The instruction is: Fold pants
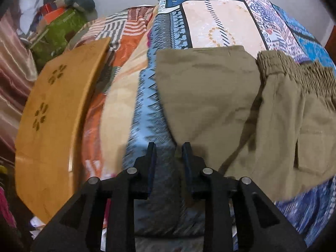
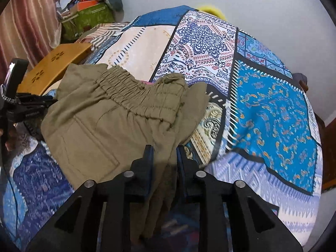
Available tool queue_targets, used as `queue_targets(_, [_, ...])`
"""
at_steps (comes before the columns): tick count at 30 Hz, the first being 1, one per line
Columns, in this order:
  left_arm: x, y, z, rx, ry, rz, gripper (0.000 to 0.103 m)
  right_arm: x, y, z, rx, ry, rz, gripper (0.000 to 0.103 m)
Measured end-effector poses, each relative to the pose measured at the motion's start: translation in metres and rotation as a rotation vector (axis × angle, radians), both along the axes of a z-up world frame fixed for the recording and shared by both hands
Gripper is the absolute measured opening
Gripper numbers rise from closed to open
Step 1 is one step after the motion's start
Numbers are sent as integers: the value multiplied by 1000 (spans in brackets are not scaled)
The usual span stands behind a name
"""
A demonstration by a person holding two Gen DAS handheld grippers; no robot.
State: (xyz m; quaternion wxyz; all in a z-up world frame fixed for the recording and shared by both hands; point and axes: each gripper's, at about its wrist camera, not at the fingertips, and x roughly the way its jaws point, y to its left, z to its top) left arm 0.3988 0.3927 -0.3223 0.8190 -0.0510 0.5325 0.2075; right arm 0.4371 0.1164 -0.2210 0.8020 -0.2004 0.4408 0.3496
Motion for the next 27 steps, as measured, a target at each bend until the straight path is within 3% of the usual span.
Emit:
queue_targets(2, [-8, -4, 6, 57, 30, -7, 27, -2, -8, 4, -4, -9, -4, 32])
queue_targets(4, [-19, -6, 16, 56, 45, -13, 27, -6, -18, 11, -12, -21, -19, 35])
queue_targets(8, [-47, -20, 57, 45, -33, -16, 27, -23, -42, 37, 36, -36, -44, 35])
queue_targets(13, [-96, -54, 142, 43, -229, -2, 27, -73, -73, 93, 151, -108, -26, 35])
queue_targets(19, [-174, -128, 258, 74, -536, -89, 27, -150, -107, 175, 319, -274, -12, 35])
queue_targets(23, [-219, -183, 311, 143, -649, -170, 27, -205, -128, 221, 447, -372, -3, 35])
queue_targets(27, [-271, -231, 344, 185, -754, -228, 27, -255, -144, 255, 548, -453, 23, 35])
